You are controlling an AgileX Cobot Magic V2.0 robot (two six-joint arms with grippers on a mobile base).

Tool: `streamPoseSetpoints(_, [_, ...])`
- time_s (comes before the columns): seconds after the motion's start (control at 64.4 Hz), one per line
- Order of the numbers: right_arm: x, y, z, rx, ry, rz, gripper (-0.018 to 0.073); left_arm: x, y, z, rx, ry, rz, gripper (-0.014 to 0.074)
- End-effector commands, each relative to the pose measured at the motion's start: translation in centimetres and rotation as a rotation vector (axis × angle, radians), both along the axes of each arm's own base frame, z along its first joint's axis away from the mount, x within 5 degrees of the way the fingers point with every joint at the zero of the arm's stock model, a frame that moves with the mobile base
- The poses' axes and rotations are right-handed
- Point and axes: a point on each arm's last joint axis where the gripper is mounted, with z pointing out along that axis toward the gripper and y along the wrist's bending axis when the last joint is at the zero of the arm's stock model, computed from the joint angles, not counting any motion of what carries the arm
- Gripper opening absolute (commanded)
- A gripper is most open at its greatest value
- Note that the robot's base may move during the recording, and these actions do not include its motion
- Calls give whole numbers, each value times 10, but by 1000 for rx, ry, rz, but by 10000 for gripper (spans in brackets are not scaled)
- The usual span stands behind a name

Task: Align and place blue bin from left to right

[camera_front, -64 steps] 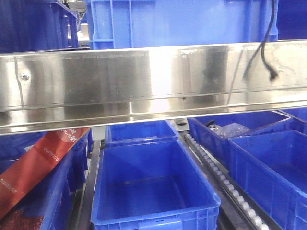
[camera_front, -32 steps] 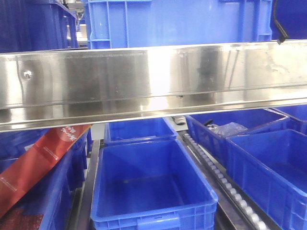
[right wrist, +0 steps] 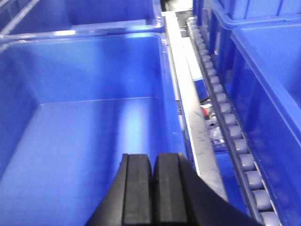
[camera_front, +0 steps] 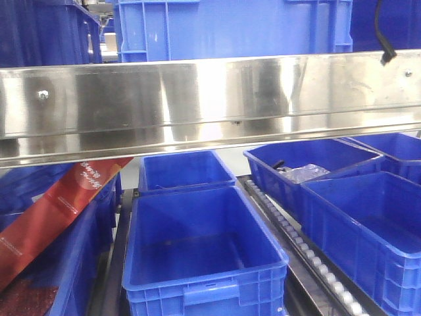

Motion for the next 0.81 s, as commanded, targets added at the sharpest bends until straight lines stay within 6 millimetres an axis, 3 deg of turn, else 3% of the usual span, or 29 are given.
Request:
streamPoseSetpoints(0.0, [7,1,0,-21,-63,1,-77,-2,7,5,-8,-22,3,4])
streamPoseSetpoints(0.295, [22,10,-16,-50,-110,34,-77,14,6,-21,15,67,-15,4])
streamPoseSetpoints(0.45, [27,16,-22,-54,-130,48,-77,12,8,-13,13,1,-6,4])
streamPoseSetpoints(0.637, [25,20,-16,-45,-173,57,-77,8,11,-5,24,-47,9,4])
streamPoseSetpoints(0.792, [23,20,-15,-34,-161,63,-77,12,10,-14,35,-30,11,4])
